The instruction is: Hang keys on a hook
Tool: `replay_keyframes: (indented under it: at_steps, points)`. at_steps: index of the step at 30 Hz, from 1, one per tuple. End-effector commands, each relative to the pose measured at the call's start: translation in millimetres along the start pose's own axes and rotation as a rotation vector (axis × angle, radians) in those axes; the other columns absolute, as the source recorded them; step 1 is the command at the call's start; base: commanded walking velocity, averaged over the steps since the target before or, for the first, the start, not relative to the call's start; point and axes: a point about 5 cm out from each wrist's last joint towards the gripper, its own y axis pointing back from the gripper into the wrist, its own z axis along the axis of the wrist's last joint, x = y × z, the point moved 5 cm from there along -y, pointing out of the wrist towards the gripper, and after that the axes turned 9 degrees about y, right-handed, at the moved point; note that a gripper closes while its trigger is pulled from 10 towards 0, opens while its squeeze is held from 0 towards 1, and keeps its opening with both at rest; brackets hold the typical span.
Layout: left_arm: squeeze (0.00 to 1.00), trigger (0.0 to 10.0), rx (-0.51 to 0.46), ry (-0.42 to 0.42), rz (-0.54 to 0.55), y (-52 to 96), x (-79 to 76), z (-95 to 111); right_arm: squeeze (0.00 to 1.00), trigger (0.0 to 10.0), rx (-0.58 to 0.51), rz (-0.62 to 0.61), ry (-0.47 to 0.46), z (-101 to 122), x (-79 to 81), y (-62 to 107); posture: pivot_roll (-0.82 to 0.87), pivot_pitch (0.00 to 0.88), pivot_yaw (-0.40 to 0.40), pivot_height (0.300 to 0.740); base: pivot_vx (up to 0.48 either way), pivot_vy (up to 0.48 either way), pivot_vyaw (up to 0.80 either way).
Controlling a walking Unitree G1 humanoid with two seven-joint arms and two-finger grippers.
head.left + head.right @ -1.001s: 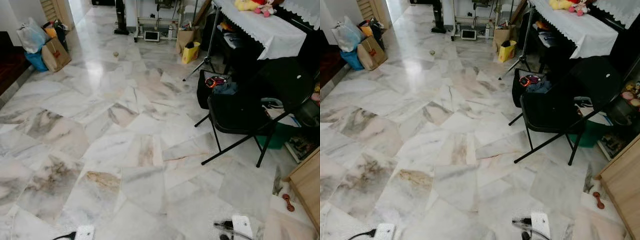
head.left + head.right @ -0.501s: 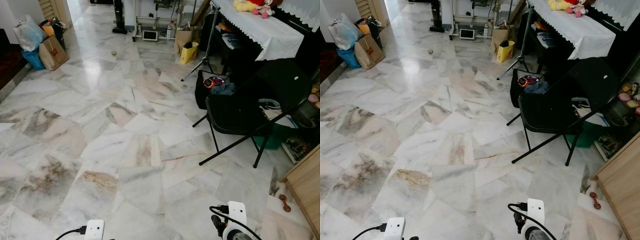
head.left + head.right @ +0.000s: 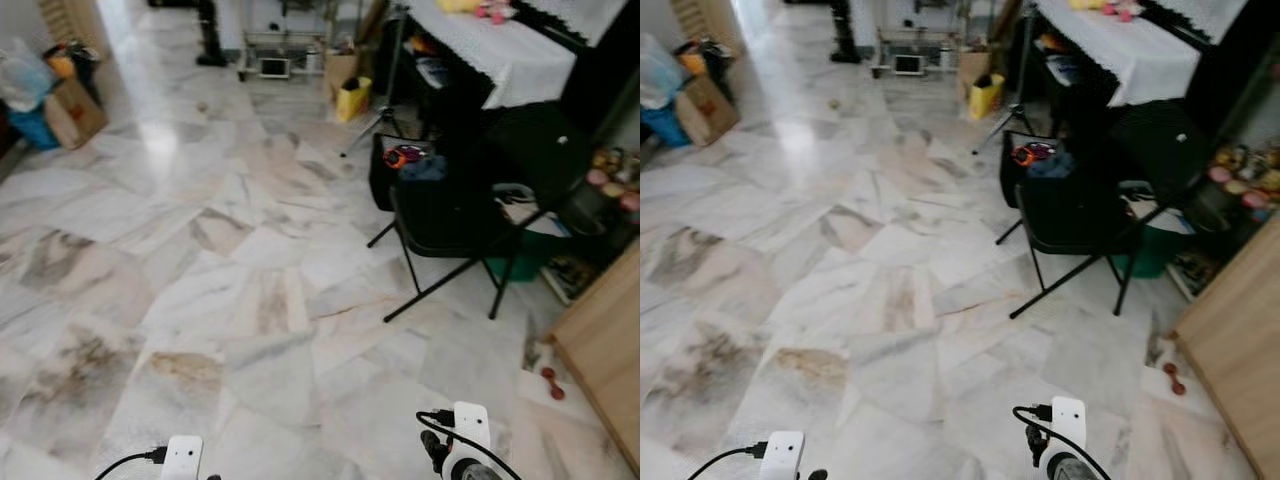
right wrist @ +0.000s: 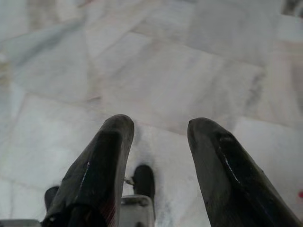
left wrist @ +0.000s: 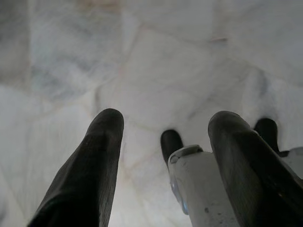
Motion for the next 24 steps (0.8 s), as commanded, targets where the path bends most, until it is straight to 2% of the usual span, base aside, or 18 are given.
replay_keyframes:
  at_steps: [1,7,9,11,13,15,24]
  points:
    - [0.0,10.0,0.026,-0.021,-0.018,0.6,-4.1,-6.2,0.0,10.0,0.017,-0.01,-0.003,-4.4,-3.3,0.9,0.04,0.0,-0.063,0.74,0.0,0.0,-0.8]
    - [0.0,10.0,0.028,-0.017,-0.023,0.7,-5.7,-7.2,0.0,10.0,0.021,-0.006,0.002,-4.8,-3.9,0.9,0.04,0.0,-0.064,0.74,0.0,0.0,-0.8]
    - [0.0,10.0,0.055,-0.072,-0.022,1.0,-6.1,-11.7,0.0,10.0,0.021,-0.01,0.005,-4.6,-4.7,1.0,0.04,0.0,-0.065,0.74,0.0,0.0,-0.8]
    - [0.0,10.0,0.058,-0.097,-0.022,1.0,-6.1,-12.2,0.0,10.0,0.02,-0.024,0.01,-4.3,-6.3,1.0,0.04,0.0,-0.066,0.74,0.0,-0.48,-0.8]
    - [0.0,10.0,0.056,-0.083,-0.019,1.0,-5.9,-12.1,0.0,10.0,0.018,-0.034,-0.003,-4.5,-7.3,1.1,0.05,0.0,-0.069,0.74,0.0,-0.48,-0.8]
    - [0.0,10.0,0.057,-0.051,-0.017,1.0,-6.0,-12.5,0.0,10.0,0.019,-0.03,-0.004,-4.4,-7.0,1.1,0.05,0.0,-0.07,0.74,0.0,0.0,-0.8]
    - [0.0,10.0,0.058,-0.067,-0.036,0.6,-10.0,-11.5,0.0,10.0,0.021,-0.037,-0.008,-4.0,-6.8,0.8,0.05,0.0,-0.067,0.74,0.0,0.0,-0.8]
